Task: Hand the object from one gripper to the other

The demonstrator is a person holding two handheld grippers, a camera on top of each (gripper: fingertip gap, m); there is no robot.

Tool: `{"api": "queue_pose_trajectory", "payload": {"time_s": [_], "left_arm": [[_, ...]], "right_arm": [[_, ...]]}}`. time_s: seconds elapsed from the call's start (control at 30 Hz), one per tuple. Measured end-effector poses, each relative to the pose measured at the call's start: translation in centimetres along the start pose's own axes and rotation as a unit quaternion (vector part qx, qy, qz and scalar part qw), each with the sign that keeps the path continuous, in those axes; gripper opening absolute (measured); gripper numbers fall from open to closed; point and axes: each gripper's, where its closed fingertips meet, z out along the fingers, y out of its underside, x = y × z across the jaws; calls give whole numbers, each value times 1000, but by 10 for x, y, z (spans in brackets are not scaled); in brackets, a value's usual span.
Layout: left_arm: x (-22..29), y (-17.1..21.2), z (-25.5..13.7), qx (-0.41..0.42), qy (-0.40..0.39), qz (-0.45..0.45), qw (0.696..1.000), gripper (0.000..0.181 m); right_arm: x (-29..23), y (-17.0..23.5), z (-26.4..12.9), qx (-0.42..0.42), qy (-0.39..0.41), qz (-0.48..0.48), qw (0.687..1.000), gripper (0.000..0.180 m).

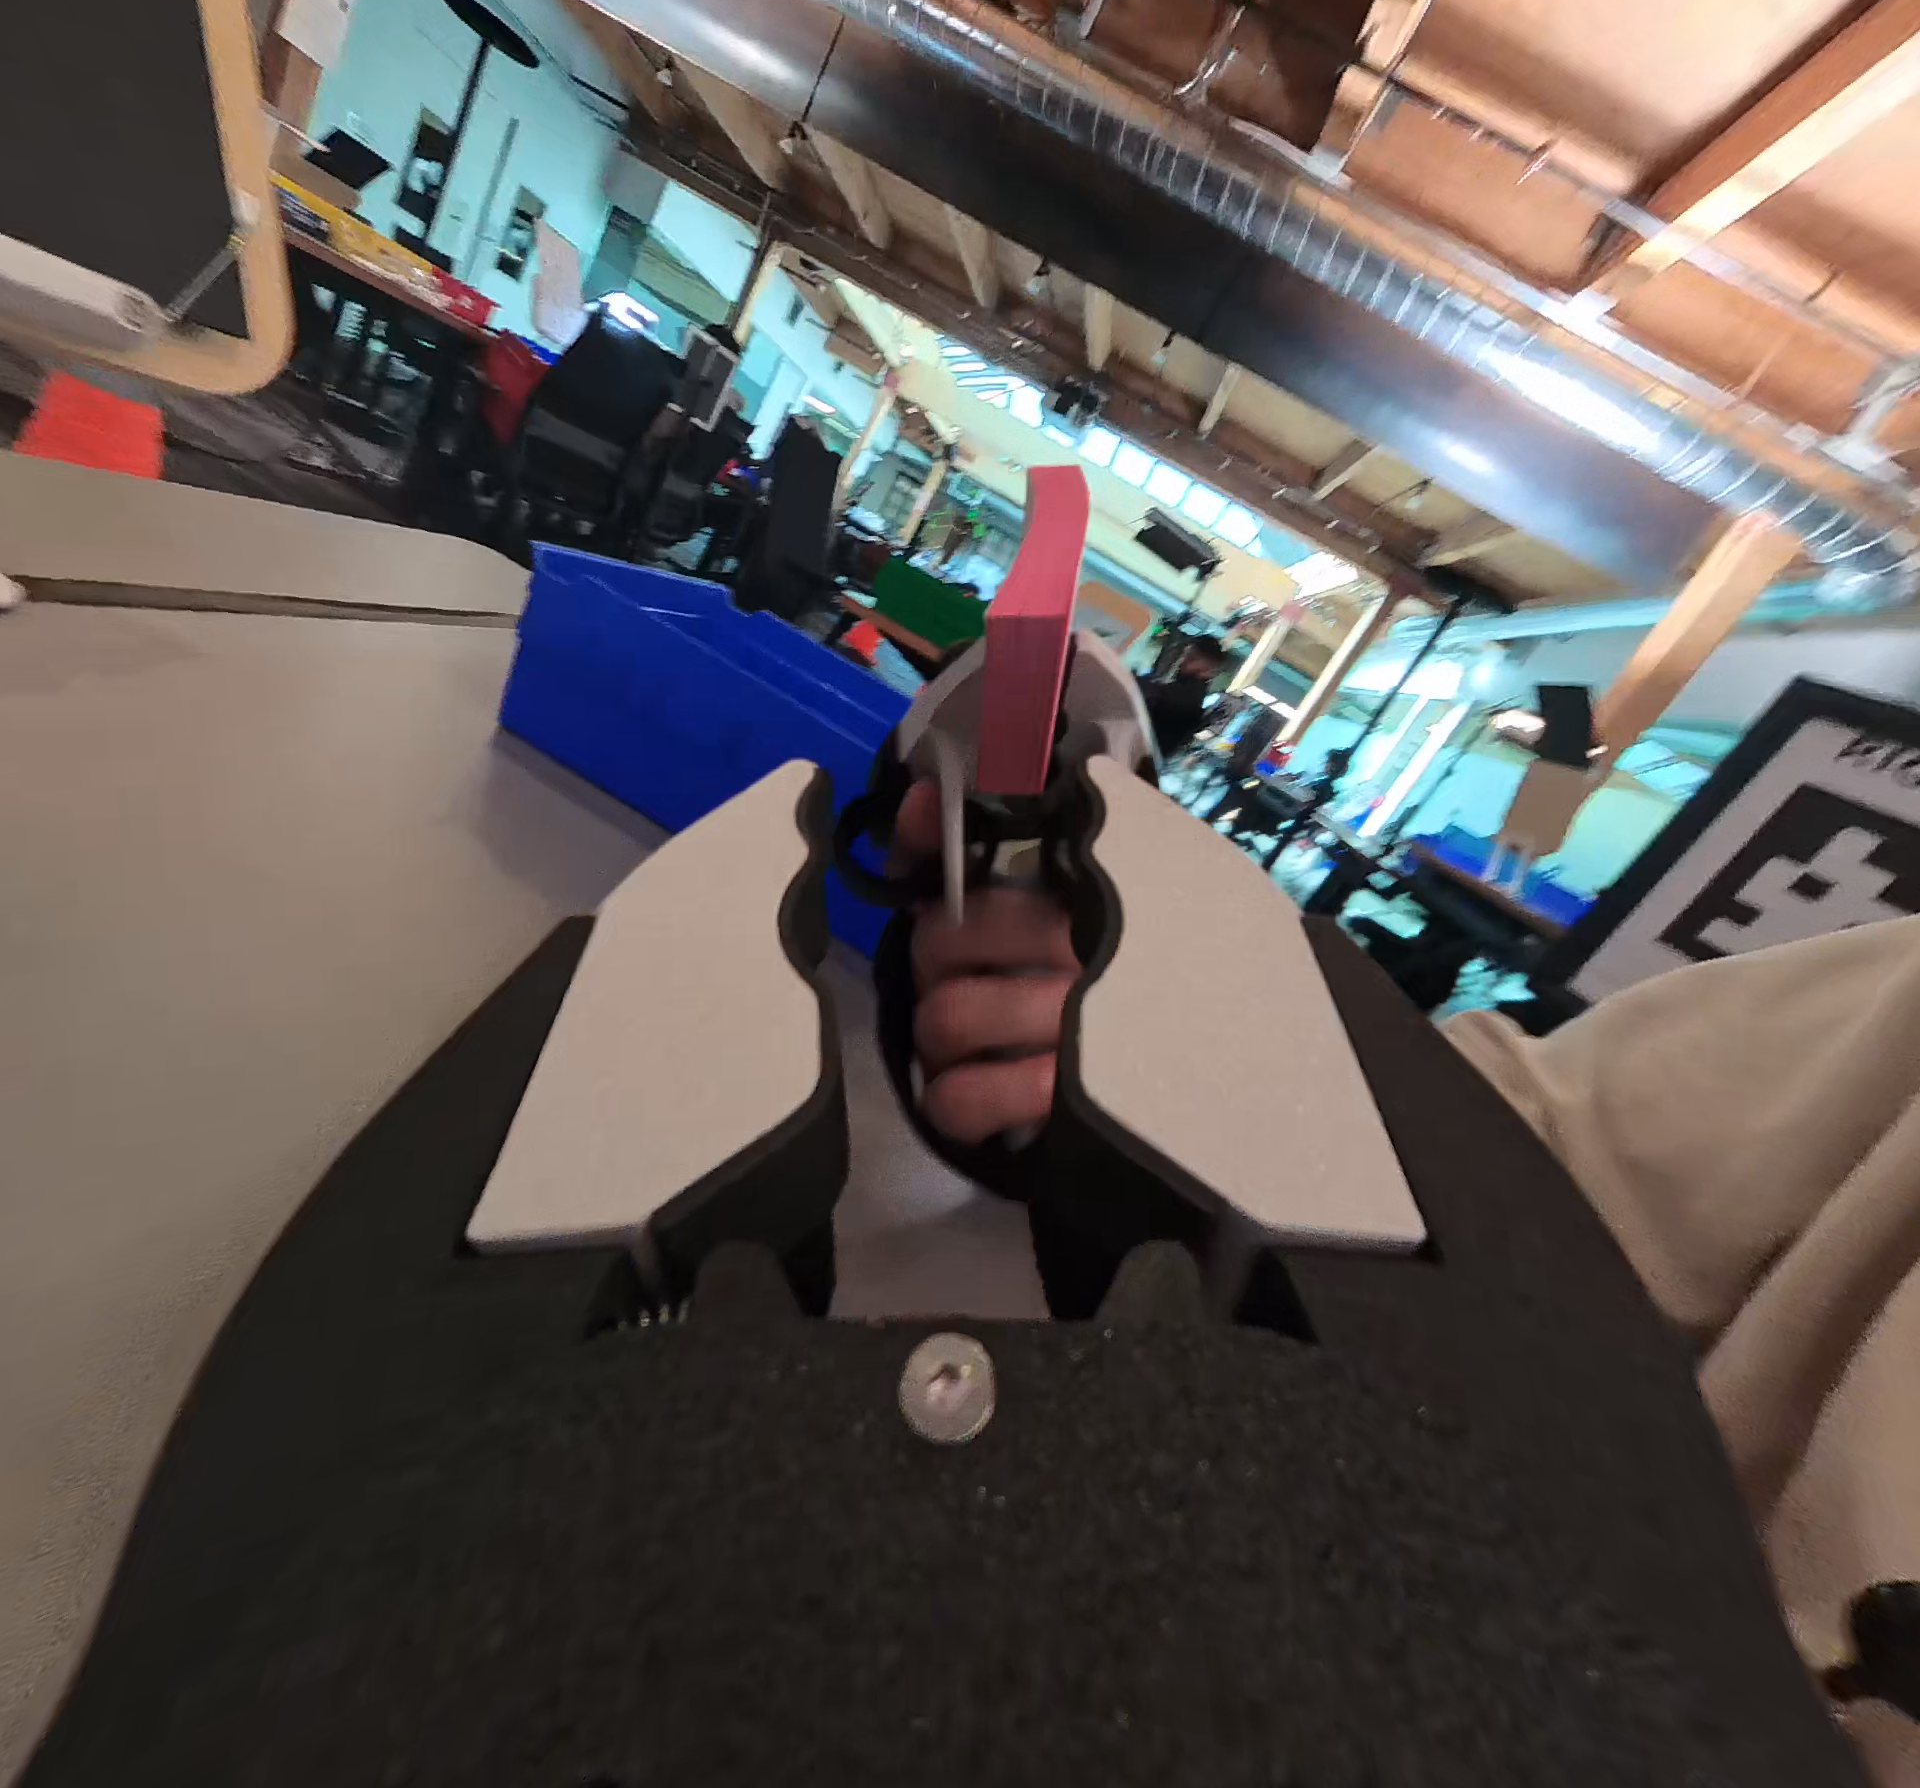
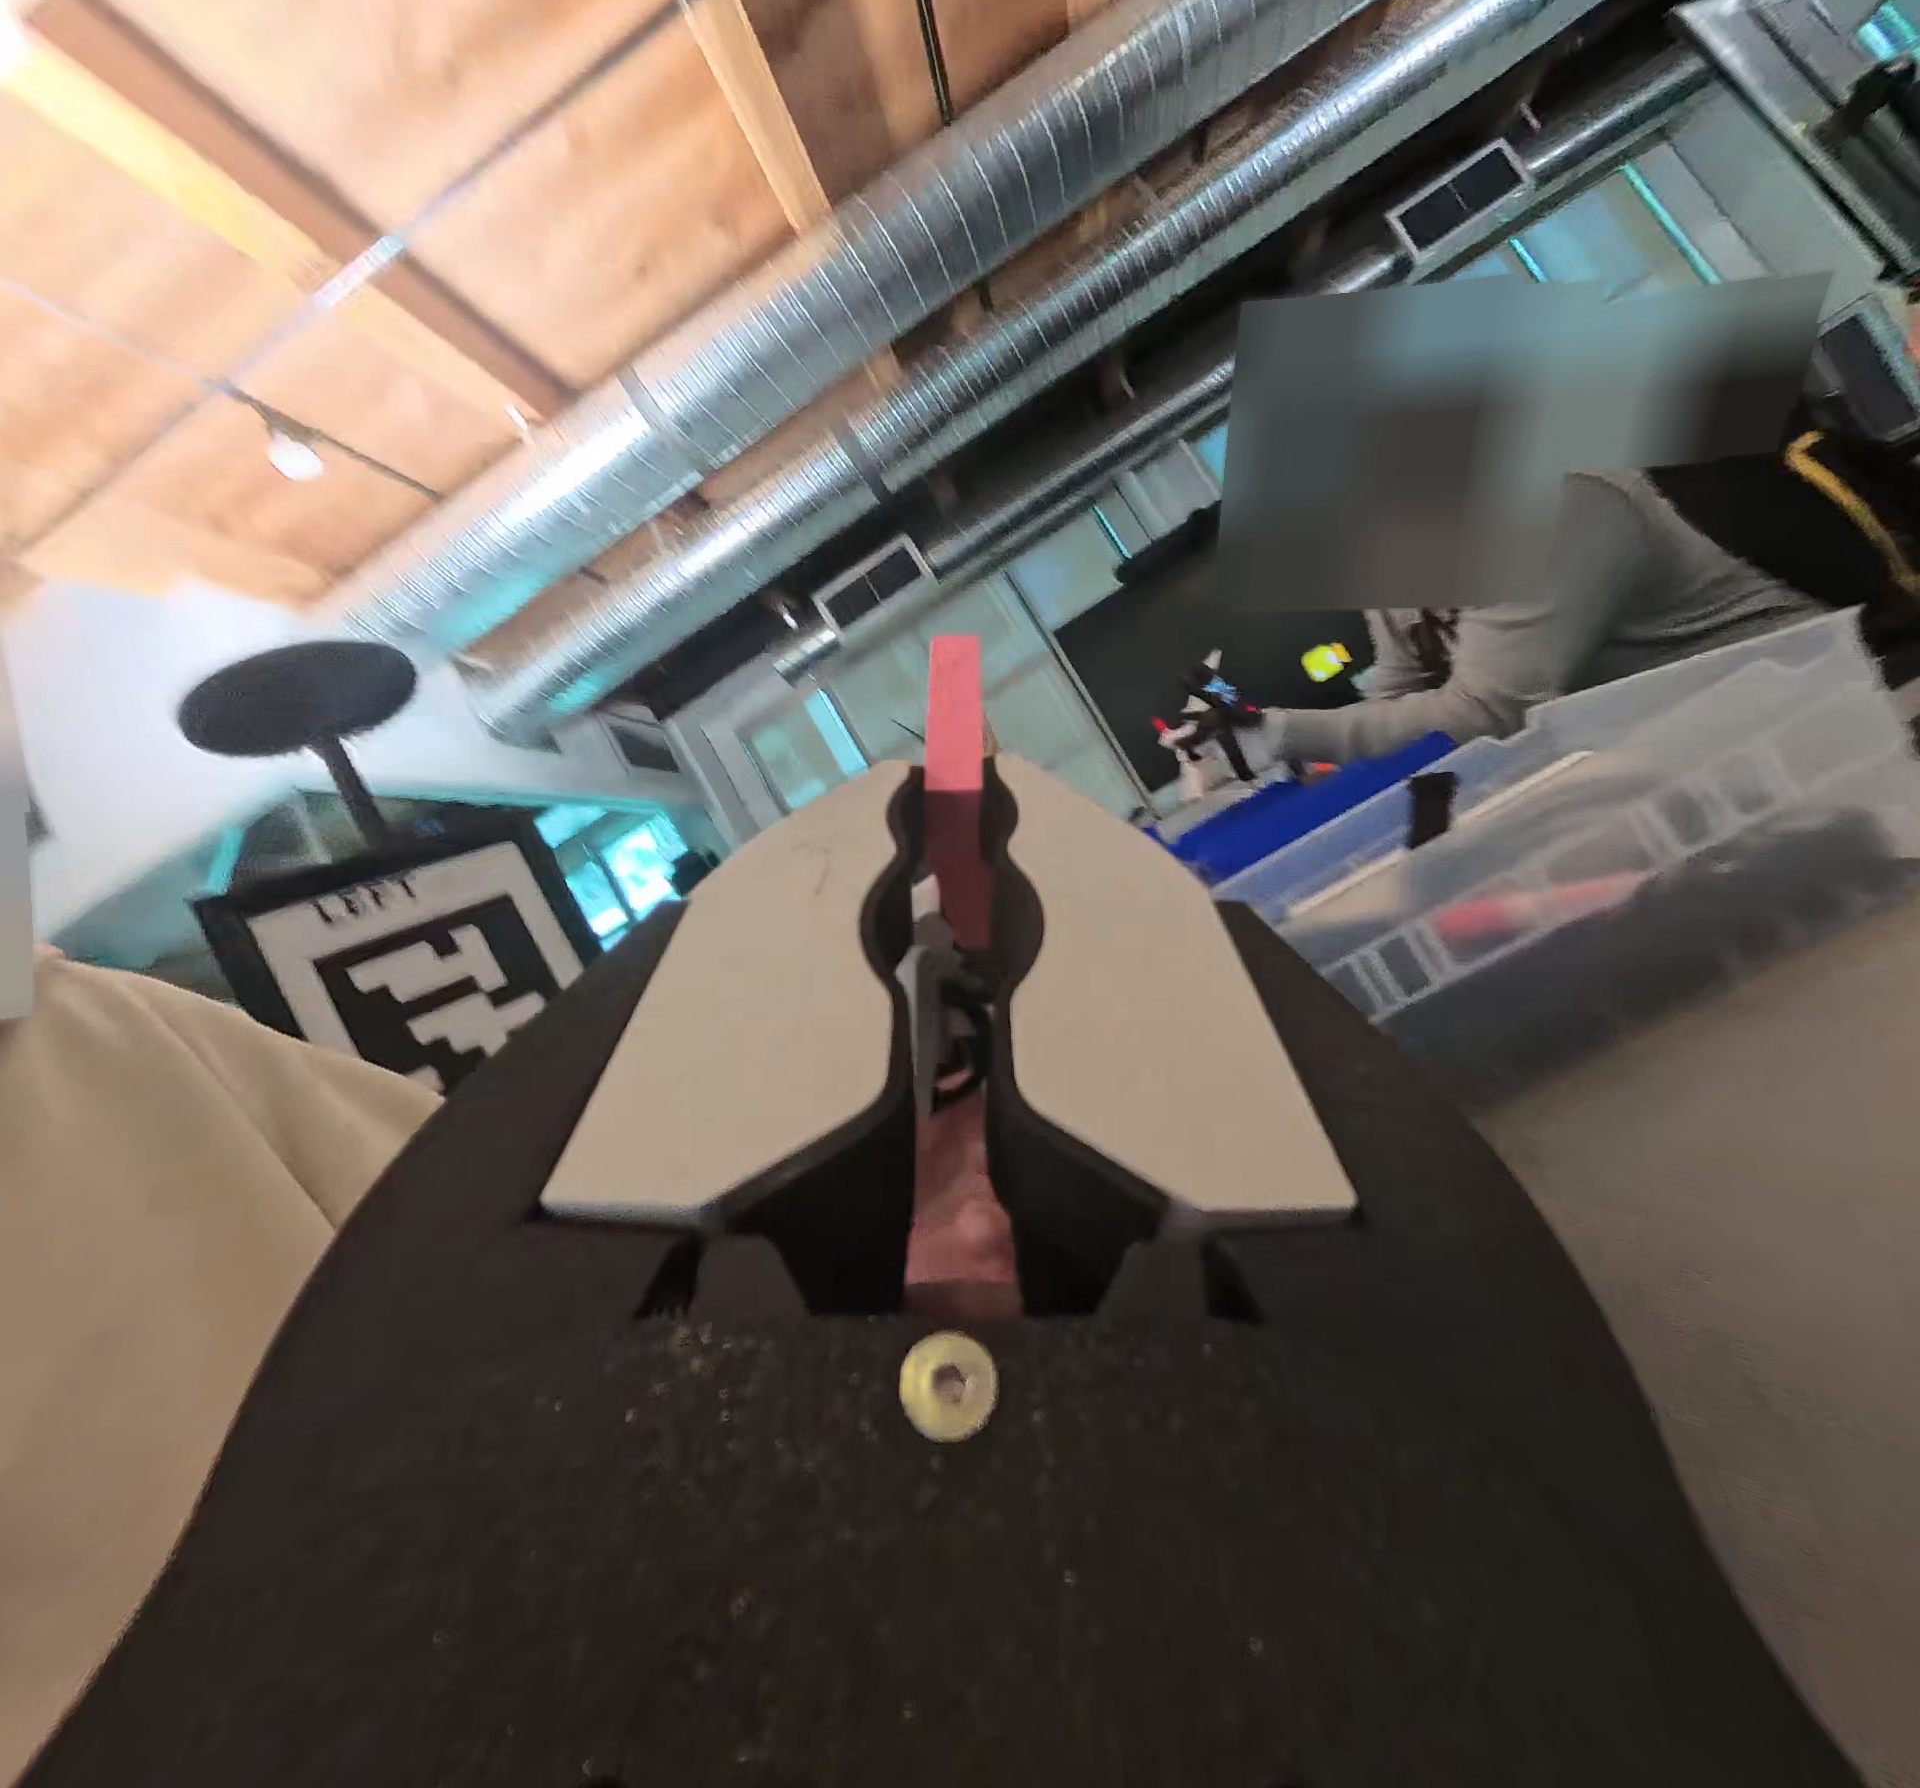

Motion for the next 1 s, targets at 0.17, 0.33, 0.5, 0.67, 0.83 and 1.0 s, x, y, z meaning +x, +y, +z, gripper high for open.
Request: {"api": "queue_pose_trajectory", "payload": {"time_s": [0.17, 0.33, 0.5, 0.67, 0.83, 1.0], "left_arm": [[12, -12, 1, 54, 37, -44, 997, 43], [12, -8, 2, 31, 26, -14, 999, 22], [11, -2, 0, 1, 19, -5, 1000, 8], [4, 7, -9, -87, 1, 23, 996, 8], [-22, 40, -33, -281, -68, 198, 937, 9], [-28, 68, -42, -382, -75, 242, 889, 9]], "right_arm": [[0, 14, 8, 4, -10, 31, 999, 9], [0, 22, 11, -2, -12, 38, 999, 9], [8, 29, 7, -42, 10, 44, 998, 10], [18, 33, -2, -123, 50, -29, 991, 26], [42, 44, -26, -294, 131, -206, 924, 36], [34, 84, -44, -492, 109, -316, 804, 36]]}}
